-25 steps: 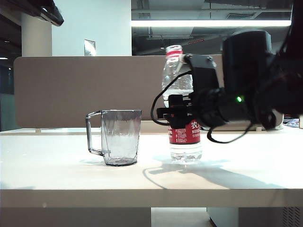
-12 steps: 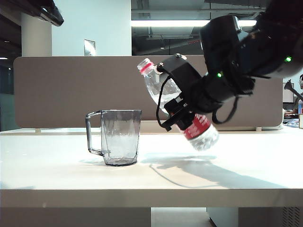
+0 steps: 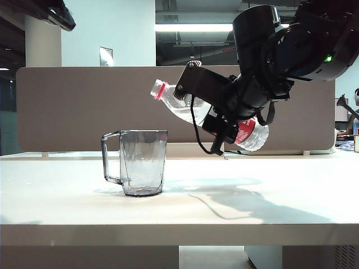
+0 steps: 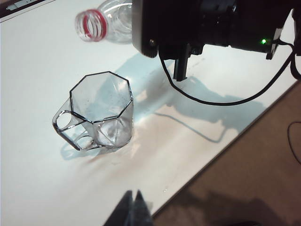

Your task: Pick up the mineral water bottle on the table and pour water into the mug until it's full.

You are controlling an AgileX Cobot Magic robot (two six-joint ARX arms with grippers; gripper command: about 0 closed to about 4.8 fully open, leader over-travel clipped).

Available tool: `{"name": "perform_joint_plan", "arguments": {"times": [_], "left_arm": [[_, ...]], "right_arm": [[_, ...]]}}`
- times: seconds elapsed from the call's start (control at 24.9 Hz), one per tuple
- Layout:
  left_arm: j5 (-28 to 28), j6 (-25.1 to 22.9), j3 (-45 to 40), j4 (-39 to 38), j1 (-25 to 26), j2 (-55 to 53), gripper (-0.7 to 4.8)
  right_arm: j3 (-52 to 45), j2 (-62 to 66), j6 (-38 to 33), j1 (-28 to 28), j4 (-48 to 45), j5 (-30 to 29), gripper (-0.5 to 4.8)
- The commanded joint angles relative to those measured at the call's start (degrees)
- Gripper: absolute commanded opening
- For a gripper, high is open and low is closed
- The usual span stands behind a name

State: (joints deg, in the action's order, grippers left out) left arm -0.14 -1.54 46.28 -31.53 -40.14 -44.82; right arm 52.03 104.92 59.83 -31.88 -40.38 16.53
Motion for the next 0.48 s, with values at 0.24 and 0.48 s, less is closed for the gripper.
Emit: {"name": "perform_joint_plan", "arguments": {"times": [0.24, 0.48], "left_arm": [[0.2, 0.04, 0.13, 0.72, 0.04, 0.09, -0.05], [0.2, 0.04, 0.13, 0.72, 0.04, 0.09, -0.05]], "right_arm": [[0.48, -0.79, 9.97, -0.07, -3.58, 2.03, 2.07], [0.48, -0.81, 12.68, -0.07, -3.61, 4.37, 2.07]]}}
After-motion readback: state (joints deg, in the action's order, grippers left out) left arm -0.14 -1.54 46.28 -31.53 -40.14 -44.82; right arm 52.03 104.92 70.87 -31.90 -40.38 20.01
